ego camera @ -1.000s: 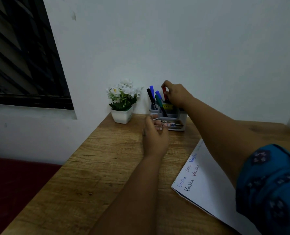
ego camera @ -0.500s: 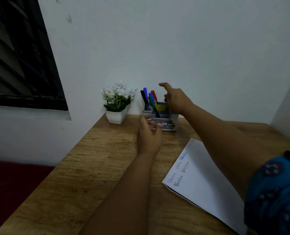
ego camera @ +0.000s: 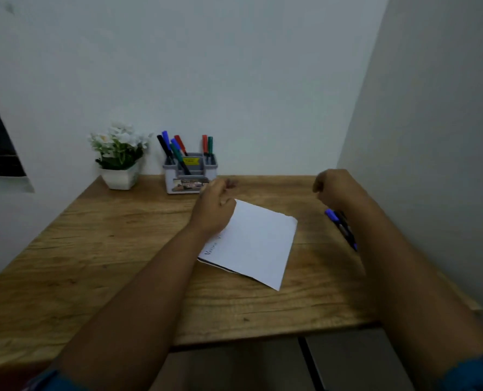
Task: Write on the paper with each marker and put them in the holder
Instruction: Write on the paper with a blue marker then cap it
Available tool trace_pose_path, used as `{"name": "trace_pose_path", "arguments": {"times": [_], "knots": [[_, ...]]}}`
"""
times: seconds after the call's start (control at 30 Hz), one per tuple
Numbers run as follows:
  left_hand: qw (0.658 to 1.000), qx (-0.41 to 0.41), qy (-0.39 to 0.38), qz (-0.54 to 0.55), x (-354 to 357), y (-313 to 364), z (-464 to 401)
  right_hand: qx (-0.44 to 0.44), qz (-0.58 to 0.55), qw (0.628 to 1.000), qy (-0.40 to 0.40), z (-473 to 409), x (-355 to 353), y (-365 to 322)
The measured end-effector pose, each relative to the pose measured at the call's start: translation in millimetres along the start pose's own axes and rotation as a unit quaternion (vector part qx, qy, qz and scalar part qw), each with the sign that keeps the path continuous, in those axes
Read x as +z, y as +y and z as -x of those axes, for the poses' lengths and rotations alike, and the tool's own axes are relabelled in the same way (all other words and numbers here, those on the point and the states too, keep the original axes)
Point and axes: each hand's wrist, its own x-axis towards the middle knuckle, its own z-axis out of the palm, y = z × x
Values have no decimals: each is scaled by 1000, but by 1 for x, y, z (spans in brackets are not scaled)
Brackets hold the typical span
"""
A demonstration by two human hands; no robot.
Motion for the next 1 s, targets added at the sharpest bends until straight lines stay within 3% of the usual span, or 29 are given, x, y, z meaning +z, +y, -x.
{"name": "trace_pose_path", "arguments": {"times": [0.1, 0.33, 0.53, 0.63, 0.7, 0.8, 0.93, 1.0], "knots": [[1000, -11, 14, 21, 1, 7, 5, 72, 34, 997, 8, 25, 7, 29], [998, -38, 14, 44, 2, 9, 11, 119, 19, 993, 10, 56, 32, 24], [997, -55, -4, 51, 3, 7, 11, 129, 25, 989, -70, 58, 29, 3], [999, -28, -29, 11, 5, 11, 14, 85, 42, 992, -82, 61, 22, -14], [997, 49, -46, -40, 5, 17, 13, 29, 48, 996, -72, 60, 22, -34], [976, 157, -99, -113, 12, 30, 12, -89, -36, 995, -29, 61, 26, -72], [963, 147, -91, -205, 6, 24, 9, -202, -47, 976, -62, 61, 24, -101], [964, 121, -125, -201, -6, 14, 7, -227, -42, 968, -99, 58, 27, -105]]}}
